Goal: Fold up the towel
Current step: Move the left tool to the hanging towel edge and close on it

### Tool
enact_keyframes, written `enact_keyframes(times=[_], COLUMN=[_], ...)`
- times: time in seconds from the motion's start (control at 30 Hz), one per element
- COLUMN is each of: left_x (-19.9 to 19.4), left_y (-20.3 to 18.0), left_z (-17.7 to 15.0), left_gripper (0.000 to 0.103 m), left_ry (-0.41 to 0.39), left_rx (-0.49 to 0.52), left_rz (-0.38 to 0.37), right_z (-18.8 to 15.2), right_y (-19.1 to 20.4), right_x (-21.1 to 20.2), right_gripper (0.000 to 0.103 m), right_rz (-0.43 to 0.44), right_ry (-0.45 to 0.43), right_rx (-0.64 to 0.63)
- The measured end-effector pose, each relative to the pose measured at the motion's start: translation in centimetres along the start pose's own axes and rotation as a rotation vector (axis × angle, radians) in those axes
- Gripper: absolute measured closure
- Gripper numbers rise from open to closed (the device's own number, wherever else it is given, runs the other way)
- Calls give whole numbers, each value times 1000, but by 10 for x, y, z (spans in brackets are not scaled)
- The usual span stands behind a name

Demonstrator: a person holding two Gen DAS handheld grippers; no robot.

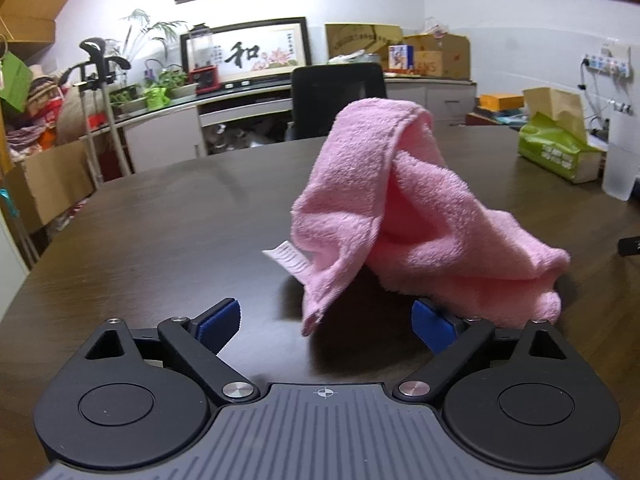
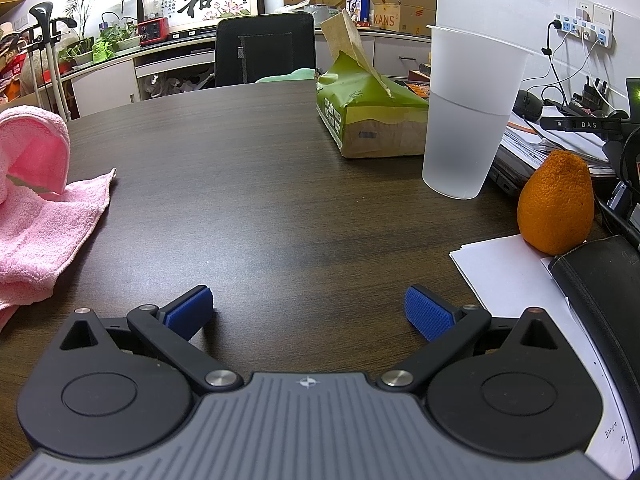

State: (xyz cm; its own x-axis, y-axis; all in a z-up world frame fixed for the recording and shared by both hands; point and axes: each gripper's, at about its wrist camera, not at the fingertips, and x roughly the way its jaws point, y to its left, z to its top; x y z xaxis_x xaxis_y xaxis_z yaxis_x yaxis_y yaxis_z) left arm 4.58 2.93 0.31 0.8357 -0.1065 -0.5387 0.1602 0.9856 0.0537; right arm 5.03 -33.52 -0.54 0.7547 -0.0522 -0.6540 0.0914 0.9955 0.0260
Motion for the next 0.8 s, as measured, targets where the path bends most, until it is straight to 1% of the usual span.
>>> enact_keyframes(times=[0.03, 0.07, 0.1, 0.17, 0.23, 0.33, 0.37, 0.4, 0.43, 0.47, 0.5, 0.57, 0.63, 0.8], left_x=[1, 1, 3, 5, 9, 10, 10, 10, 10, 10, 10, 11, 9, 5], left_y=[1, 1, 2, 3, 3, 5, 5, 5, 6, 7, 7, 8, 7, 6], left_z=[1, 1, 1, 1, 1, 2, 3, 3, 3, 4, 4, 4, 3, 3], left_gripper=[14, 20, 24, 29, 30, 32, 35, 41, 45, 55, 71, 73, 78, 94], left_ry=[-3, -4, -2, 2, 21, 23, 22, 21, 22, 24, 29, 34, 24, -5], left_rx=[-3, -3, -5, -8, -12, -24, -24, -25, -30, -33, -38, -38, -23, 0], left_rz=[-4, -5, -6, -9, -21, -22, -22, -22, -25, -30, -44, -52, -39, -17], right_z=[0, 0, 0, 0, 0, 0, 0, 0, 0, 0, 0, 0, 0, 0], right_y=[0, 0, 0, 0, 0, 0, 0, 0, 0, 0, 0, 0, 0, 0], right_x=[0, 0, 0, 0, 0, 0, 0, -1, -1, -1, -1, -1, -1, -1], right_gripper=[0, 0, 0, 0, 0, 0, 0, 0, 0, 0, 0, 0, 0, 0], right_rz=[0, 0, 0, 0, 0, 0, -1, -1, -1, -1, -1, -1, -1, -1], right_ry=[0, 0, 0, 0, 0, 0, 0, 0, 0, 0, 0, 0, 0, 1], right_rx=[0, 0, 0, 0, 0, 0, 0, 0, 0, 0, 0, 0, 0, 0])
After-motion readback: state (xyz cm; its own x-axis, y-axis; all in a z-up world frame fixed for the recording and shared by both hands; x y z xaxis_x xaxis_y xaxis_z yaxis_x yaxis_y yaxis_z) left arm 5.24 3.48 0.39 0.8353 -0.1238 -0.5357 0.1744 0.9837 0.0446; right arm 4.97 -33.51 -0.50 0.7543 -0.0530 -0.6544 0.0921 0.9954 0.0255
